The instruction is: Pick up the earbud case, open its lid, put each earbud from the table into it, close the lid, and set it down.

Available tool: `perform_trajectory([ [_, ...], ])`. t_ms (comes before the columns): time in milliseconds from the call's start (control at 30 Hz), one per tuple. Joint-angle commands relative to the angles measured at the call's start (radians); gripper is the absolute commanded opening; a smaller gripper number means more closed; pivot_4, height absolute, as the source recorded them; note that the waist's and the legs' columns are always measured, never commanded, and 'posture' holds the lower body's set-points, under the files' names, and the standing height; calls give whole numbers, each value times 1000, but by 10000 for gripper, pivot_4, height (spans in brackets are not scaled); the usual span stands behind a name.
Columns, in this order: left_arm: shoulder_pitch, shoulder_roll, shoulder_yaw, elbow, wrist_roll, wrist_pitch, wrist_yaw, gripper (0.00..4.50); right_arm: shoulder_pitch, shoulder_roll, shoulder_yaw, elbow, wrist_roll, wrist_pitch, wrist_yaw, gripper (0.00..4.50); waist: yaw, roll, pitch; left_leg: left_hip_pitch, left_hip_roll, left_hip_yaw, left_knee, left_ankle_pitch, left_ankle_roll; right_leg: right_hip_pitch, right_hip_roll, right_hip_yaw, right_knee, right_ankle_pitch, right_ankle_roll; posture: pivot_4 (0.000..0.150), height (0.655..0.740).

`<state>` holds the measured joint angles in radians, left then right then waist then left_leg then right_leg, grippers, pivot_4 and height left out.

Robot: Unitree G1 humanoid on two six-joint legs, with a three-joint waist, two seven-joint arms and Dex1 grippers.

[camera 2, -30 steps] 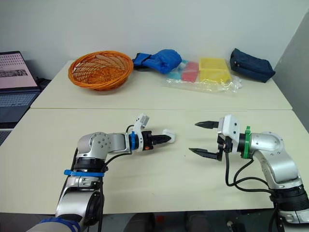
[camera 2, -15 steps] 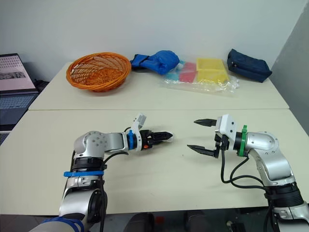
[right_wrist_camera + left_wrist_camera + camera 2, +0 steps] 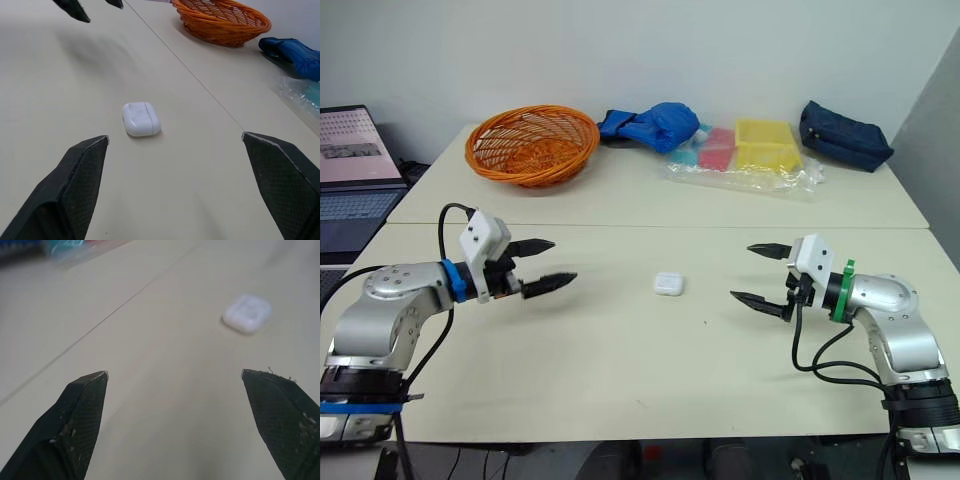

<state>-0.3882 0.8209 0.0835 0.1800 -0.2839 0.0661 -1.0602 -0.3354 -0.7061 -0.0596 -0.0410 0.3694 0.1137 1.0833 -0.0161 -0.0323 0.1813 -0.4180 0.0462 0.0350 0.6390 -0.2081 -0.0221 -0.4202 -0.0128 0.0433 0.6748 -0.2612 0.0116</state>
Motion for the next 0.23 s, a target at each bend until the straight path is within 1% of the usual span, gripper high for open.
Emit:
perform_trajectory([
  [33,17,-4,27,11,-17,-50,-30,44626,-4,-19,-31,-18,15,-13,8,45000,2,0,0,-1,0,0,0,0,0,0,0,-1,-1,0,2,1500,7400],
  [100,29,-6,10,-11,-1,-29,-12,44626,-5,-21,-25,-11,6,-23,13,45000,1,0,0,-1,-1,2,0,0,0,0,3,-1,-1,2,12,1500,7400],
  [233,12,-22,1,-33,4,21,14,44626,-11,-20,-20,-16,4,-15,8,45000,1,0,0,-2,0,2,1,0,1,0,6,-2,-1,2,15,1500,7400],
])
